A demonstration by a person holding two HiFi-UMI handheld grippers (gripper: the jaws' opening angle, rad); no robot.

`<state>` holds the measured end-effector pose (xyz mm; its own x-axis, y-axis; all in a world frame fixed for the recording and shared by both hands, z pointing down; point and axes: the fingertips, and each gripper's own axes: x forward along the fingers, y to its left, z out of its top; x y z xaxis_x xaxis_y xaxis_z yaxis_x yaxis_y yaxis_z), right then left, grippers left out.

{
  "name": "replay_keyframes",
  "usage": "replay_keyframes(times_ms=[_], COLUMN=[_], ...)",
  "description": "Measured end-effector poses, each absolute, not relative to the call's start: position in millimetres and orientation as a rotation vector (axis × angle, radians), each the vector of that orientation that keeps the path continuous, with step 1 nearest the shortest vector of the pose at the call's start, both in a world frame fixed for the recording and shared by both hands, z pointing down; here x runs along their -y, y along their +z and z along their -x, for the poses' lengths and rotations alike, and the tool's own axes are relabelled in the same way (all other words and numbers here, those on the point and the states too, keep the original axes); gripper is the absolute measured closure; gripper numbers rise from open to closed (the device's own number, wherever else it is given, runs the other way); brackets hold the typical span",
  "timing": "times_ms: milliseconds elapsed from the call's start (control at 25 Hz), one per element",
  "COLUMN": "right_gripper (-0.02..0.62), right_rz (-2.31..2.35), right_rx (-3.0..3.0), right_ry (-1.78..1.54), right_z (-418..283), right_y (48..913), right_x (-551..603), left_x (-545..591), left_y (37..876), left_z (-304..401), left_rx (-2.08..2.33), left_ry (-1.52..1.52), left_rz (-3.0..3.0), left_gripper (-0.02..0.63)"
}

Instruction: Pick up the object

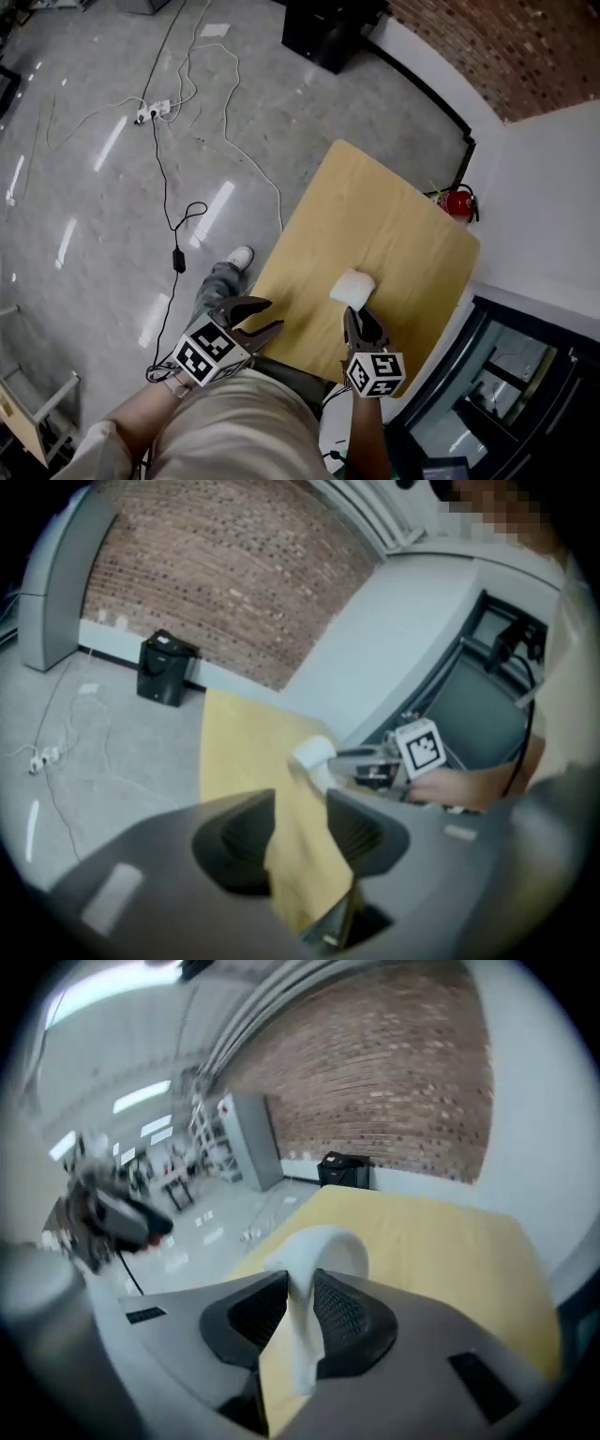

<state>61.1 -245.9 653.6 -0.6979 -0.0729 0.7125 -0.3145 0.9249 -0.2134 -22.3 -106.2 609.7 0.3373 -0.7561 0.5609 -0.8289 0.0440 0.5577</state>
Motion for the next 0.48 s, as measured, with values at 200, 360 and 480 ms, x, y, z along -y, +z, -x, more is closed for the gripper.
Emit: replay_keyframes(times_ms=[200, 360, 480], right_gripper=[0.503, 0.503, 0.505], right_rz=[-0.138, 0.192, 0.417], right_rx=[2.576, 2.7, 2.773], right_ry=[1.301, 1.598, 1.549], right_z=[-62, -75, -82], right_y=[557, 481, 443], right_x=[264, 256, 237], left_x=[147, 191, 205], left_y=[586, 538, 499], left_z=[14, -2, -19], left_rx=[1.244, 0.991, 0.742], left_ry=[-0.005, -0.196, -0.223], left_rz=[-1.859, -2.011, -2.166], left_gripper=[0.448, 0.409, 0.342])
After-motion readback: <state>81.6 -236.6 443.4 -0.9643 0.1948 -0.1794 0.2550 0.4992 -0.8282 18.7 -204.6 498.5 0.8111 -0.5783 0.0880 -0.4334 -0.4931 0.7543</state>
